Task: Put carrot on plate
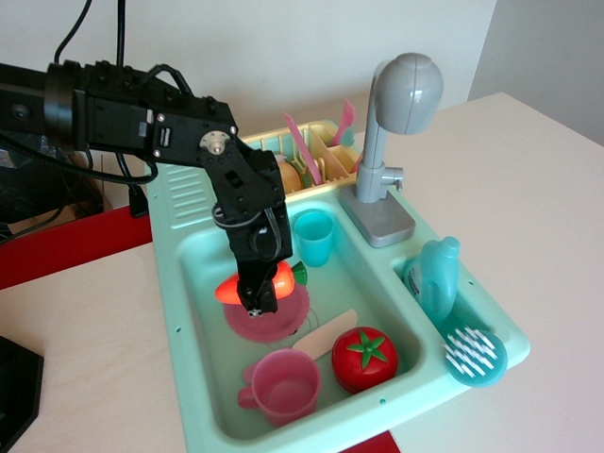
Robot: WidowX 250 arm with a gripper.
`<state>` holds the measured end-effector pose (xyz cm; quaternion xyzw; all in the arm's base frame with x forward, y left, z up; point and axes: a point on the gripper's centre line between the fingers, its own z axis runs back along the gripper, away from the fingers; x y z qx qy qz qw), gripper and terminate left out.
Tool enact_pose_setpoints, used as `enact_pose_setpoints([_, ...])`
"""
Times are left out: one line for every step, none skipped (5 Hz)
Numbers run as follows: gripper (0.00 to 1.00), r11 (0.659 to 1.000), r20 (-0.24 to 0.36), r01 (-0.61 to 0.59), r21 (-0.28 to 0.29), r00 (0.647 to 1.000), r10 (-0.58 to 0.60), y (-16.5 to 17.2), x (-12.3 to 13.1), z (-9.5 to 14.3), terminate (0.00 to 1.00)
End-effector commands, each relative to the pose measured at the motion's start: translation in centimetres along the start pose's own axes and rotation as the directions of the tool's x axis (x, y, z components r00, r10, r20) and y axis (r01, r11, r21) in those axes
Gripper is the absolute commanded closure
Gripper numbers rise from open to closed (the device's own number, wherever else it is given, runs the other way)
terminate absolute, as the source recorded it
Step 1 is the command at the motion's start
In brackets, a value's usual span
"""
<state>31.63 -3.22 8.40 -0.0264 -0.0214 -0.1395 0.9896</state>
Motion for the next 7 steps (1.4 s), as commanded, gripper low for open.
enact_pose_setpoints([1.00, 1.000, 0.003, 0.008, 0.009, 1.000, -0.008, 0.8, -0.1, -0.4, 0.00])
enact_pose_setpoints([1.00, 0.999, 0.007, -0.004, 0.039, 1.000, 0.003, 1.0, -0.4, -0.2, 0.00])
enact_pose_setpoints([0.00, 0.999, 0.054, -0.032, 0.027, 0.998, 0.031, 1.4, -0.6, 1.8, 0.00])
enact_pose_setpoints([0.00, 0.998, 0.111, -0.059, 0.003, 0.992, 0.058, 1.5, -0.9, 3.5, 0.00])
enact_pose_setpoints([0.00, 0.998, 0.164, -0.062, 0.015, 0.985, 0.059, 2.1, -0.8, 5.8, 0.00])
enact_pose_setpoints([0.00, 0.994, 0.227, -0.093, 0.049, 0.971, 0.080, 2.0, -1.0, 9.4, 0.00])
enact_pose_setpoints([0.00, 0.987, 0.261, -0.135, 0.082, 0.959, 0.109, 3.3, -2.3, 12.2, 1.00])
